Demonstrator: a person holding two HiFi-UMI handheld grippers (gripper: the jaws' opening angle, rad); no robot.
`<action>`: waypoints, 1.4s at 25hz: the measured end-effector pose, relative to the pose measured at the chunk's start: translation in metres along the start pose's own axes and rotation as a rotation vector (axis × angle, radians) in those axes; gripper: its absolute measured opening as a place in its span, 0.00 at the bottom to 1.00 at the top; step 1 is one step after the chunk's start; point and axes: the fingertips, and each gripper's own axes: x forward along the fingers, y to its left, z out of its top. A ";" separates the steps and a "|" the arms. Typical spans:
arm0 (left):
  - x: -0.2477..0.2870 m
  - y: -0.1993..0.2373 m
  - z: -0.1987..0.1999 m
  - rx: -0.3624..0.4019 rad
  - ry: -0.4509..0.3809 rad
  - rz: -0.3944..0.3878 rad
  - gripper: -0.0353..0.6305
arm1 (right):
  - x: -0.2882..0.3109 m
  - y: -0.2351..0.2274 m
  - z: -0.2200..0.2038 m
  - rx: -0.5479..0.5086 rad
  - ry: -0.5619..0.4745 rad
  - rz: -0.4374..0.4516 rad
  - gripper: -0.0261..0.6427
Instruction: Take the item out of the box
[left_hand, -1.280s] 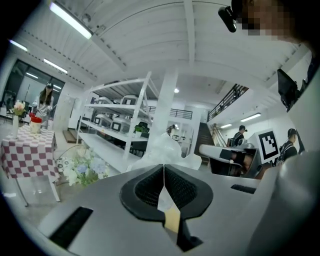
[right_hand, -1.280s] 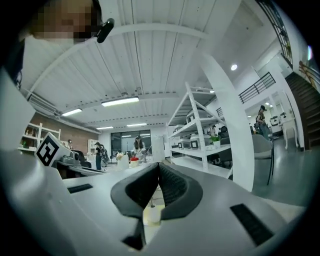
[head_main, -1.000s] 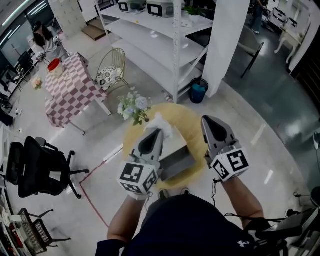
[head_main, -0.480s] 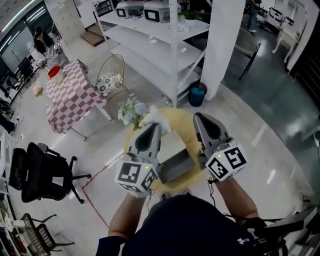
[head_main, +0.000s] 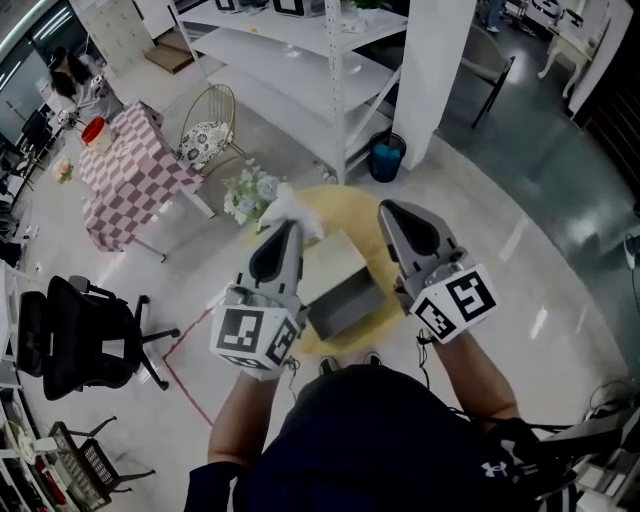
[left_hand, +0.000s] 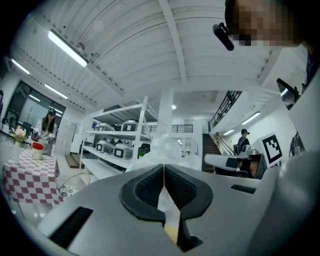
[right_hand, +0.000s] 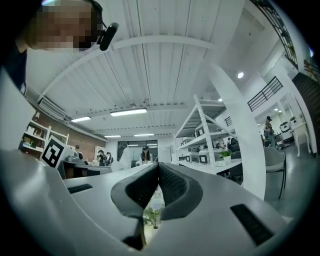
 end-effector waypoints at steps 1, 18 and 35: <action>-0.002 0.001 -0.002 -0.013 0.002 0.005 0.09 | -0.001 0.000 -0.003 0.007 0.008 -0.002 0.06; -0.018 0.004 -0.020 -0.084 0.012 0.002 0.09 | -0.010 0.009 -0.027 0.034 0.052 -0.030 0.06; -0.025 -0.005 -0.024 -0.103 0.014 -0.030 0.09 | -0.021 0.010 -0.029 0.053 0.058 -0.058 0.06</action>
